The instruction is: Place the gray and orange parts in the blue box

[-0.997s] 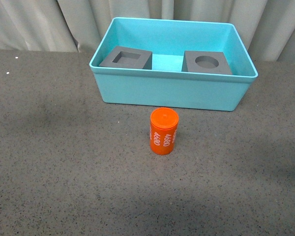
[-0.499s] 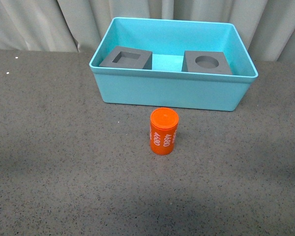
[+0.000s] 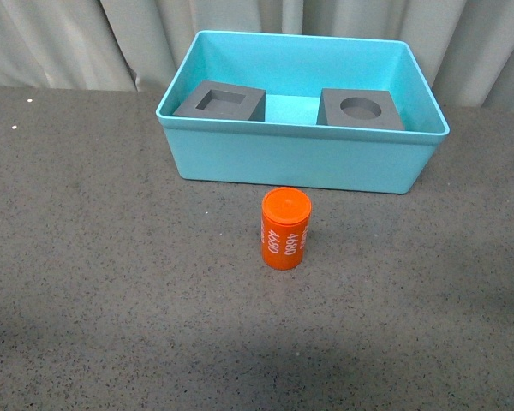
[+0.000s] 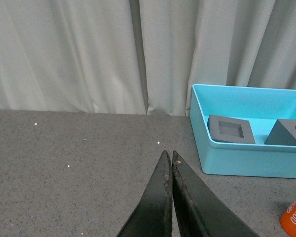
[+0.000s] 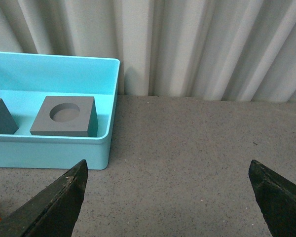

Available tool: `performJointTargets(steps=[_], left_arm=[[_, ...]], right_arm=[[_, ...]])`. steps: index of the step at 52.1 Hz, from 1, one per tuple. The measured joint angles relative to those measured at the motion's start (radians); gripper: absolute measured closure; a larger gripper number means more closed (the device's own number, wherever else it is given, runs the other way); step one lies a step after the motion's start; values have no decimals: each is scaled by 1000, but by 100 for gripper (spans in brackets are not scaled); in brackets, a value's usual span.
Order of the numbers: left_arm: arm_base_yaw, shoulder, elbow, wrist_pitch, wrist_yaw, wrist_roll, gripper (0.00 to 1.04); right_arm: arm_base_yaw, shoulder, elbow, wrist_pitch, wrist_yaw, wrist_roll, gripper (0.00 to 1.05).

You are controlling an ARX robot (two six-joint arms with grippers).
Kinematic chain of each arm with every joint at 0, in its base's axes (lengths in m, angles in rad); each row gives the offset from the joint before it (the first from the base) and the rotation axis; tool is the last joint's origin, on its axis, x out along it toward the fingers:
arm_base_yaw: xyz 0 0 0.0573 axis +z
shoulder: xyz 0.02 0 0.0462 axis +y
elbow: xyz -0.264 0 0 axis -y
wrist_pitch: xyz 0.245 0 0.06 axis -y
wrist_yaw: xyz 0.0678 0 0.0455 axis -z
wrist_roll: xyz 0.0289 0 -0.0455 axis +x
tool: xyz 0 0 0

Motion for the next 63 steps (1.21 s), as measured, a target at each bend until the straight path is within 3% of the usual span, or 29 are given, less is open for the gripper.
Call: performJointTargets(steps=[16, 56, 63], left_arm=[[0, -106, -45, -43, -1, 2, 101], [0, -402, -45, -330, 2, 2, 101], [0, -557, -45, -504, 2, 2, 101]], right_arm=[[0, 0, 0, 0, 0, 0, 10], [0, 0, 0, 0, 0, 0, 10], [0, 0, 0, 0, 0, 0, 10]])
